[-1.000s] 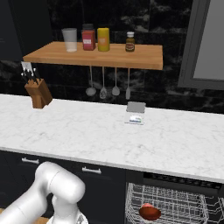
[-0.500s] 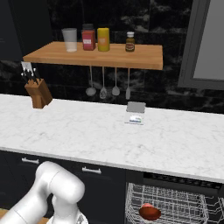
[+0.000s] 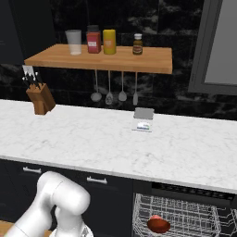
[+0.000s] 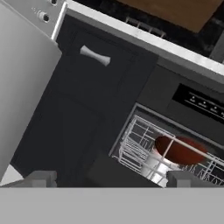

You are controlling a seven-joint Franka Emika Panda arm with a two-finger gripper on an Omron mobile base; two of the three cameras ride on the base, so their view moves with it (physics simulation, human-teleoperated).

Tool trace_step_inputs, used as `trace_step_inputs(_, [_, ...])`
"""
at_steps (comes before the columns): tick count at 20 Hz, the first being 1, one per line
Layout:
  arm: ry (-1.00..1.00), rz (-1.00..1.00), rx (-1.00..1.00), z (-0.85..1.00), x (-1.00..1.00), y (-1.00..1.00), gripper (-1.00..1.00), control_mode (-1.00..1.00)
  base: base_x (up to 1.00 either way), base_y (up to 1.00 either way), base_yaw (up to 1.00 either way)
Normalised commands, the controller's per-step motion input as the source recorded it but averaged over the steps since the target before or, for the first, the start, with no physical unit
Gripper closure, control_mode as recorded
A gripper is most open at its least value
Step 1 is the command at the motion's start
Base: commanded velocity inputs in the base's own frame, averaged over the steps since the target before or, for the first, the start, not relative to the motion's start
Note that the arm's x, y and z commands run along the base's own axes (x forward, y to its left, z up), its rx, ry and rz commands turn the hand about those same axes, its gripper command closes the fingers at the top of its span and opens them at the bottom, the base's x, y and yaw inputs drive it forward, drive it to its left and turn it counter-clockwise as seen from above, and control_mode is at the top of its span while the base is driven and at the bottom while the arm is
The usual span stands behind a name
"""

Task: Pick up the cup and bowl from the counter, place them in the dishwasher, and close the dishwasher door.

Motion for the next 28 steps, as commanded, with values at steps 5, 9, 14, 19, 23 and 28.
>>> trace_step_inputs(5, [0.01,0.22,0.08,-0.73,0.65,-0.90,-1.00,-1.00,0.00,0.00,0.00])
trace_step_inputs(9, [0.01,0.14,0.08,-0.55,0.03,-0.94,-1.00,-1.00,0.00,0.00,0.00])
trace_step_inputs(14, [-0.17,-0.09,0.03,-0.33,-0.49,-0.43,-1.00,-1.00,0.00,0.00,0.00])
trace_step_inputs(19, [-0.12,-0.17,0.00,-0.74,-0.42,-0.15,-1.00,-1.00,0.00,0.00,0.00])
trace_step_inputs(23, [0.02,-0.06,0.00,-0.94,0.09,-0.48,-1.00,-1.00,0.00,0.00,0.00])
trace_step_inputs(28, [0.01,0.06,0.05,-1.00,0.93,-0.02,-1.00,-1.00,0.00,0.00,0.00])
